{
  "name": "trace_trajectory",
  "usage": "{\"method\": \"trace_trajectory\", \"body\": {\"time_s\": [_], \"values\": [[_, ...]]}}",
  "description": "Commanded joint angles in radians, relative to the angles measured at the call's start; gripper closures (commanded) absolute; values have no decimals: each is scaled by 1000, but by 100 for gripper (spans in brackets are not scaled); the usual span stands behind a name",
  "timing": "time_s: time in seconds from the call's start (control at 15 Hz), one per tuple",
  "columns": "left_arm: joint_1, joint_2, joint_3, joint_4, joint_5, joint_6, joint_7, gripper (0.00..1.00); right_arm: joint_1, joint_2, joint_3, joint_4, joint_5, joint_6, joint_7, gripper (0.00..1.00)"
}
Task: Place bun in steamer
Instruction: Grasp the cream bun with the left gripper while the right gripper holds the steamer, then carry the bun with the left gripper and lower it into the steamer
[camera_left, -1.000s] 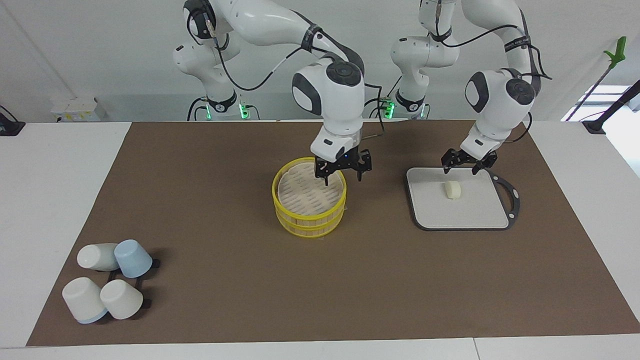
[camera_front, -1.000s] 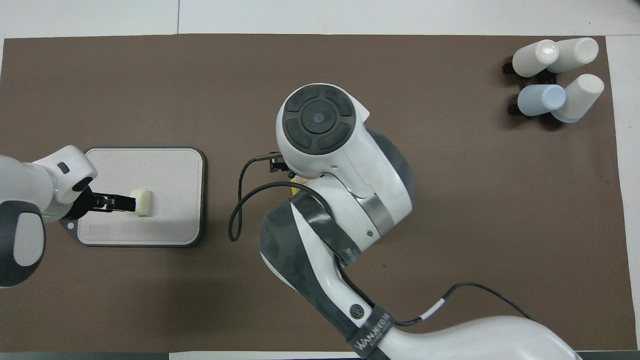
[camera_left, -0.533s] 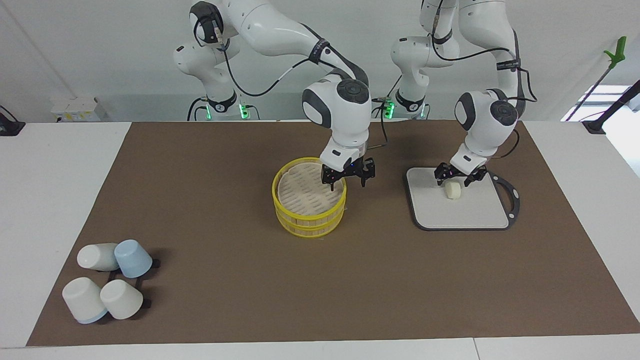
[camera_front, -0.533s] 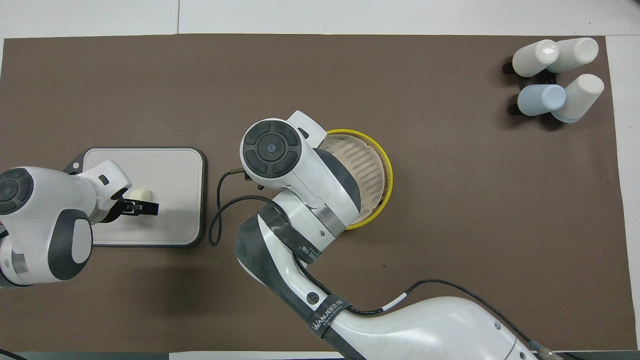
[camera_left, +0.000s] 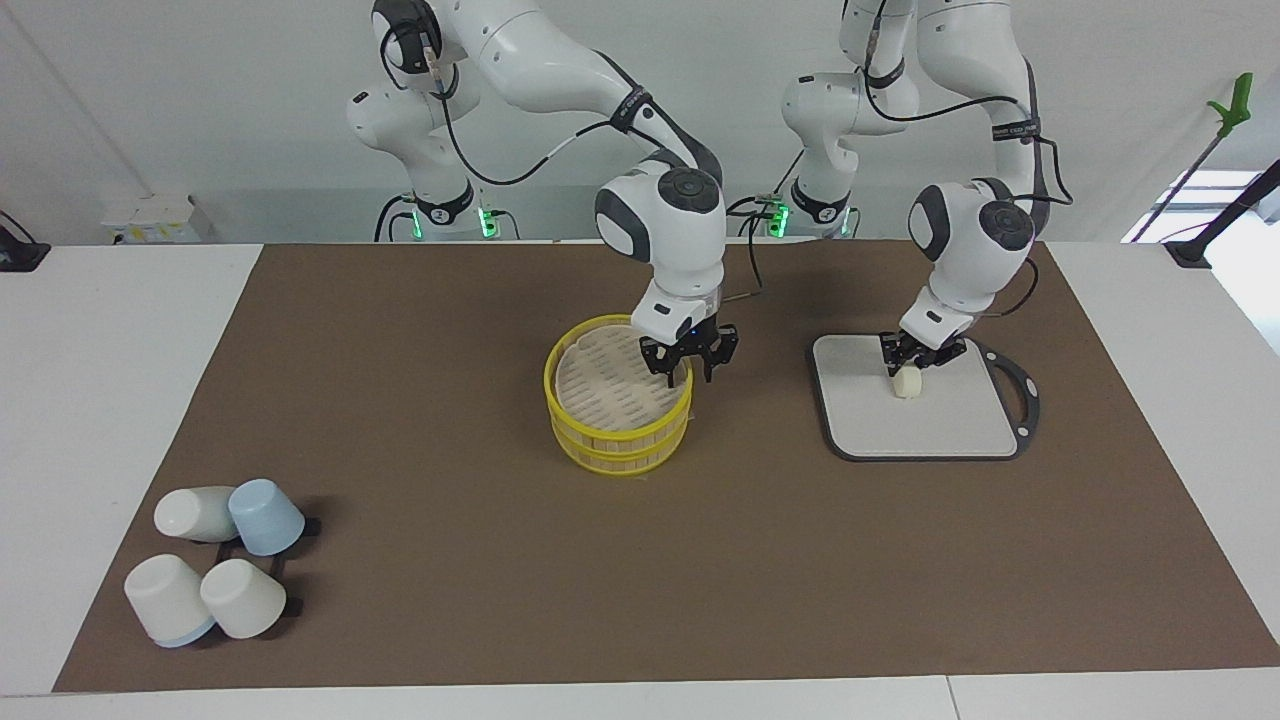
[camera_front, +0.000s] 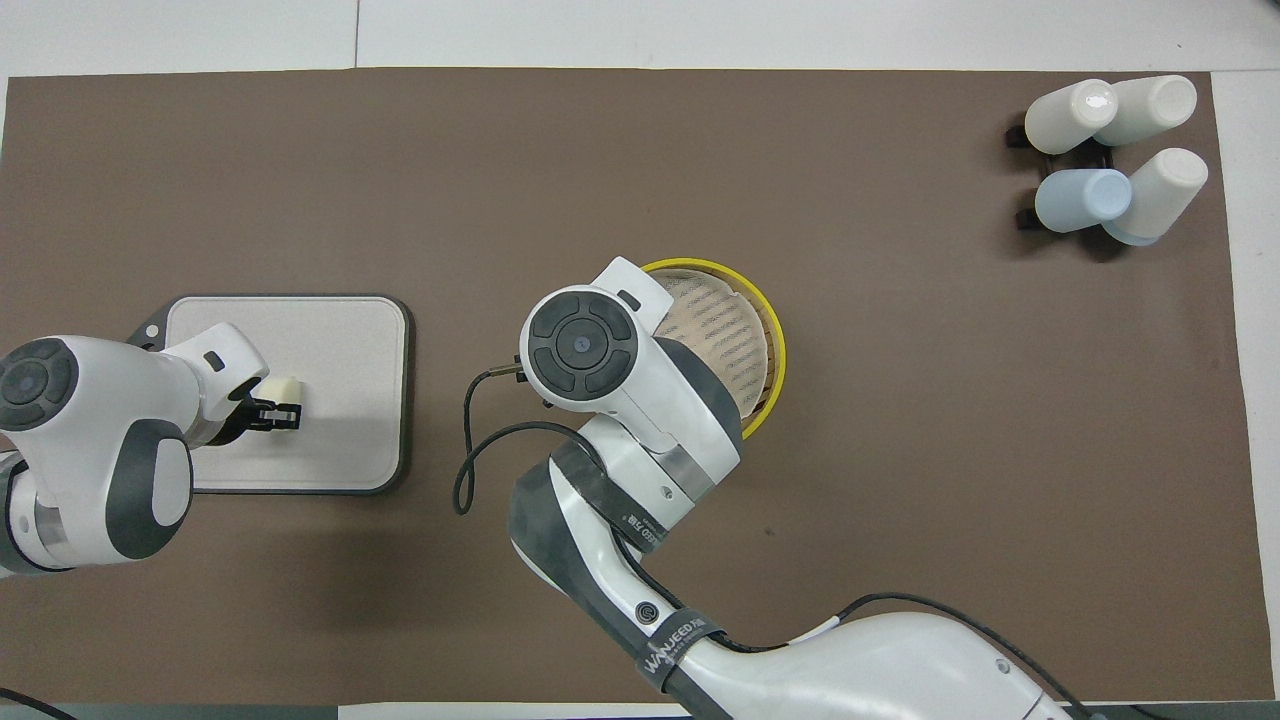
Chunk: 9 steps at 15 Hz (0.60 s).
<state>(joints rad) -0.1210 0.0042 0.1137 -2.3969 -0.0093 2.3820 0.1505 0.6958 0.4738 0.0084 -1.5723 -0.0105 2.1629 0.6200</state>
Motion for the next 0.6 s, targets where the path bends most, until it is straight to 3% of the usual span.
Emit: {"method": "trace_trajectory", "body": {"time_s": [0.0, 0.2, 0.33, 0.53], "values": [[0, -12, 3, -15, -3, 19, 11, 67, 1, -35, 1, -45, 1, 14, 15, 100], [-3, 3, 1, 76, -11, -90, 1, 66, 1, -34, -1, -40, -2, 23, 14, 100], [-24, 5, 1, 232, -20, -295, -26, 66, -2, -32, -1, -22, -9, -3, 10, 100], [-64, 5, 1, 465, -43, -551, -179, 66, -48, -15, -7, 174, -26, -280, -70, 100]]}}
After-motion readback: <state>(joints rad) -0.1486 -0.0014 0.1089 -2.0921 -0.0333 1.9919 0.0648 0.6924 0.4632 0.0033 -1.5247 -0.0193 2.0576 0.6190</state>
